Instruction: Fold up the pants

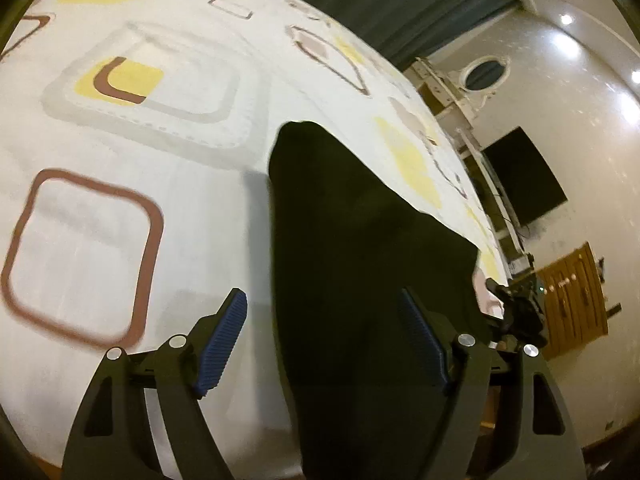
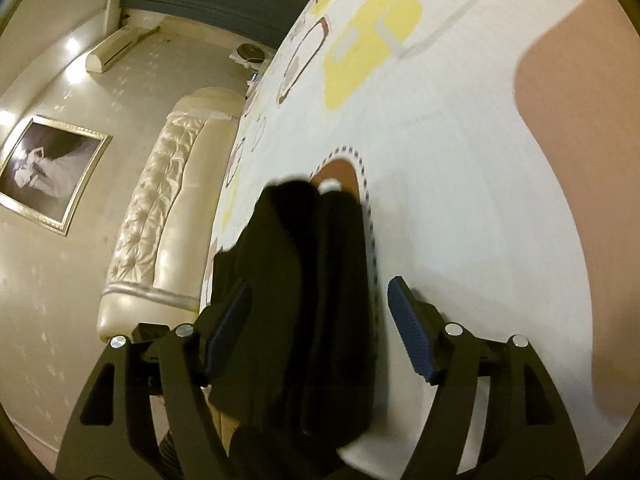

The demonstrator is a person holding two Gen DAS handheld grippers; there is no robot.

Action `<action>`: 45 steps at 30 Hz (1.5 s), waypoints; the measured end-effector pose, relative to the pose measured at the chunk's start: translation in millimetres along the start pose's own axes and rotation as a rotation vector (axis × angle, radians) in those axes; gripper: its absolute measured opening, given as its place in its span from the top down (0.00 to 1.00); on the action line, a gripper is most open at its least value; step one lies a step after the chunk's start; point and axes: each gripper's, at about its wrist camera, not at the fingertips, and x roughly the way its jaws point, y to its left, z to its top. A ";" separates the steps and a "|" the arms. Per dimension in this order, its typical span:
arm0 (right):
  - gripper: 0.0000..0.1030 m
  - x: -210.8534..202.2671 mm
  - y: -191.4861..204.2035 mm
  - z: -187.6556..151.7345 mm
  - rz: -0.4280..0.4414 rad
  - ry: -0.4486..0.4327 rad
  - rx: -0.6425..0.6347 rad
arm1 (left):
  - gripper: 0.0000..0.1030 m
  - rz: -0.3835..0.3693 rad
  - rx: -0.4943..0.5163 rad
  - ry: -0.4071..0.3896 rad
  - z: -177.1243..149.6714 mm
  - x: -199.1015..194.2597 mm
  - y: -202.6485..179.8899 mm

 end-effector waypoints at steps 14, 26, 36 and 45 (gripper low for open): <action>0.62 67.6 8.6 43.7 -0.033 0.132 -0.068 | 0.63 -0.002 0.054 0.094 45.9 61.9 12.7; 0.72 57.7 31.5 53.0 0.012 0.038 -0.135 | 0.76 0.119 0.162 0.038 70.5 50.8 -16.5; 0.72 92.8 59.9 124.6 0.040 -0.036 -0.188 | 0.76 0.214 0.252 -0.035 149.1 72.9 -28.3; 0.72 150.2 41.4 174.6 -0.041 -0.021 -0.131 | 0.75 0.337 0.237 0.028 188.9 125.4 0.2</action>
